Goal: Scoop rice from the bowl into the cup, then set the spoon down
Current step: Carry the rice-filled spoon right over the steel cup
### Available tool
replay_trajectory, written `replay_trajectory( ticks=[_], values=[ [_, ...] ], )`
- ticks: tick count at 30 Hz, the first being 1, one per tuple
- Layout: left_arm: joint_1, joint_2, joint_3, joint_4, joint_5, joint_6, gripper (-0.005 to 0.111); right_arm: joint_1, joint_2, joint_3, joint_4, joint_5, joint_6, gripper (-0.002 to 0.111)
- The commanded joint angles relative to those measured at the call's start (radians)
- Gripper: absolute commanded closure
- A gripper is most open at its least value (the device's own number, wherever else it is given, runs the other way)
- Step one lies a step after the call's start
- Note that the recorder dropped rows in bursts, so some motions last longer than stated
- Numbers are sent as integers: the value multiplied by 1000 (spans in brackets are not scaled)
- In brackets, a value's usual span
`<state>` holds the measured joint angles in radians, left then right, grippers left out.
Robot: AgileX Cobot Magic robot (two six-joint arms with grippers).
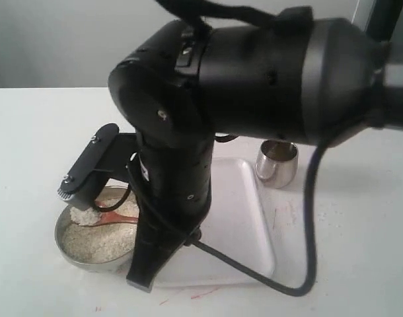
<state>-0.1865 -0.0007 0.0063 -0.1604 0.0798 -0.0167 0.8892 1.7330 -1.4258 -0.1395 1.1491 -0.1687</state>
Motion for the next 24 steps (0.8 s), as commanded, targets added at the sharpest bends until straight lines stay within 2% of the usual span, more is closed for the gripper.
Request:
replay_trajectory(
  ticks=[1, 10, 24],
  values=[
    [-1, 1, -6, -10, -3, -2, 92, -6, -66, 2, -12, 72, -15, 108],
    [-1, 1, -6, -10, -3, -2, 92, -79, -205, 8, 10, 72, -5, 108],
    [-1, 1, -6, -10, -3, -2, 92, -310, -311, 175, -69, 72, 68, 108]
  ],
)
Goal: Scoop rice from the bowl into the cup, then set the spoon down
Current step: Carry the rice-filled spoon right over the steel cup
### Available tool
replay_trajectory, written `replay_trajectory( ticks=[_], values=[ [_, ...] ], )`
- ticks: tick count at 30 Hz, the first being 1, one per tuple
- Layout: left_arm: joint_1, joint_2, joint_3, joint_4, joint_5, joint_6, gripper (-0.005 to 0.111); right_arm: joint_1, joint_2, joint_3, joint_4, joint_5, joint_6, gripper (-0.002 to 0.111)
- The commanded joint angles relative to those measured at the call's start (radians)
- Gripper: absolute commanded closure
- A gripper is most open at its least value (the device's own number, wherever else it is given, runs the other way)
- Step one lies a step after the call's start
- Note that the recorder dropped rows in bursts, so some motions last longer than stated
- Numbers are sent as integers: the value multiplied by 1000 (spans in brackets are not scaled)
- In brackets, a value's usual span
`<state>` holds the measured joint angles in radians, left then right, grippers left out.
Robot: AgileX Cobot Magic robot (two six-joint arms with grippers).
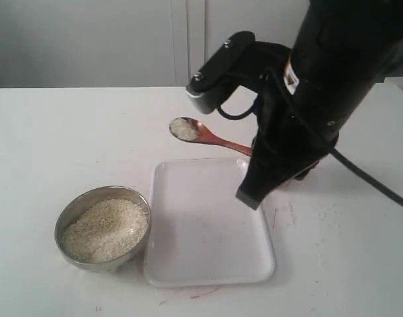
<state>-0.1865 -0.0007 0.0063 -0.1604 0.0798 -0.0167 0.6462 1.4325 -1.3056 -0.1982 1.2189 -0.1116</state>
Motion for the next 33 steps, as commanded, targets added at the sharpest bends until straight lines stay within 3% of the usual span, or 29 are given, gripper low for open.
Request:
replay_trajectory(
  ticks=[1, 13, 17, 26, 33],
  values=[
    [-1, 1, -6, -10, -3, -2, 92, -82, -11, 67, -11, 2, 11, 108],
    [-1, 1, -6, -10, -3, -2, 92, -300, -8, 153, -12, -3, 0, 108],
    [-1, 1, -6, -10, -3, -2, 92, -363, 11, 169, -28, -80, 0, 108],
    [-1, 1, -6, -10, -3, -2, 92, -399, 140, 169, -44, -219, 0, 108],
    [-1, 1, -6, -10, -3, -2, 92, -399, 168, 169, -195, -256, 37, 108]
  ],
)
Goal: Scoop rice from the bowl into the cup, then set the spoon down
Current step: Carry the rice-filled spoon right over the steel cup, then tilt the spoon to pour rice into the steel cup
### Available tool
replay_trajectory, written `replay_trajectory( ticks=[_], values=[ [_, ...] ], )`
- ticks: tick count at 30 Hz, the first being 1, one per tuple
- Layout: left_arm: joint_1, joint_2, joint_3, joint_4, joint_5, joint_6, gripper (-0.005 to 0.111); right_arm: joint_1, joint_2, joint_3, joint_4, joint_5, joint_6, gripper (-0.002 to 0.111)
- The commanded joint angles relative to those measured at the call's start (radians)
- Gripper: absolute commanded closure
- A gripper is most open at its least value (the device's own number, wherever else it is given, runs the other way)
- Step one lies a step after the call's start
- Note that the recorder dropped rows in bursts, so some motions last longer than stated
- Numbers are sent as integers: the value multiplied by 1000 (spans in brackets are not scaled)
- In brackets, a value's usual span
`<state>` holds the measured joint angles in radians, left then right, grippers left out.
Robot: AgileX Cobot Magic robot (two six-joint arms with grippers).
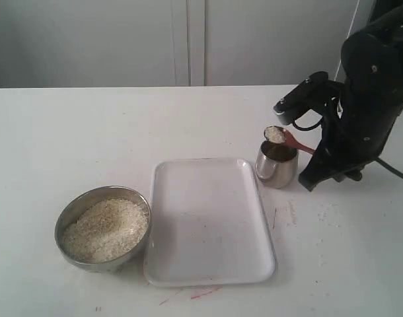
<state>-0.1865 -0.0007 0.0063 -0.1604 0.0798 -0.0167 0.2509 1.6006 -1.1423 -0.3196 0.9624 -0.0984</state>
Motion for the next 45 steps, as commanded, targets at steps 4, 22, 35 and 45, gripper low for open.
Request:
replay_trajectory(
  ticks=[4, 22, 35, 45],
  values=[
    [-1, 1, -6, -10, -3, -2, 92, -4, 0, 6, -101, 12, 24, 108],
    [-1, 1, -6, -10, -3, -2, 92, -2, 0, 6, -172, 39, -25, 108],
    [-1, 1, -6, -10, -3, -2, 92, -2, 37, 6, -212, 16, -67, 108],
    [-1, 1, -6, -10, -3, -2, 92, 82, 37, 6, -368, 44, -75, 108]
  ],
)
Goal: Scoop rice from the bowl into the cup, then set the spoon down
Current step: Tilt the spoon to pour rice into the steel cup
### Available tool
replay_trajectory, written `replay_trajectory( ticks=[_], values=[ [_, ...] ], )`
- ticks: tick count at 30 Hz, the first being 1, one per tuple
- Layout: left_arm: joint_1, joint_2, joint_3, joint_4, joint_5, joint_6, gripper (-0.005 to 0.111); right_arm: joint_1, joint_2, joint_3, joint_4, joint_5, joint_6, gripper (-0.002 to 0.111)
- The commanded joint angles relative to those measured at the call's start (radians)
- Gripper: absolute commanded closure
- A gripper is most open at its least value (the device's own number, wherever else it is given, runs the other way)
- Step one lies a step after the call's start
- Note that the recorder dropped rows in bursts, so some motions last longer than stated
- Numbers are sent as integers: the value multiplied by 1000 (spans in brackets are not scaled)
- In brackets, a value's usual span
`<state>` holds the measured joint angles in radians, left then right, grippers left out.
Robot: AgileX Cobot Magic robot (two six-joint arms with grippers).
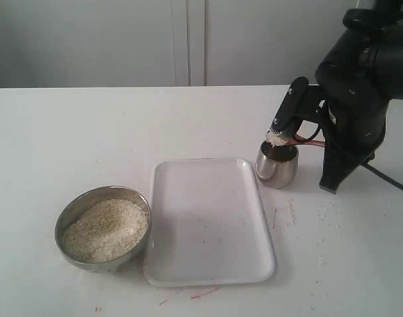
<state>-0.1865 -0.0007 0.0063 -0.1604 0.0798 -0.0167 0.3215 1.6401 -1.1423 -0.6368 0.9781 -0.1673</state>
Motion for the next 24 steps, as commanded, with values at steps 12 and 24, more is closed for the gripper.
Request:
replay_trajectory(
  ticks=[12, 24],
  values=[
    [-1, 1, -6, -10, -3, -2, 92, 18, -3, 6, -135, 73, -6, 108],
    [-1, 1, -6, -10, -3, -2, 92, 20, -3, 6, -231, 82, -12, 108]
  ],
)
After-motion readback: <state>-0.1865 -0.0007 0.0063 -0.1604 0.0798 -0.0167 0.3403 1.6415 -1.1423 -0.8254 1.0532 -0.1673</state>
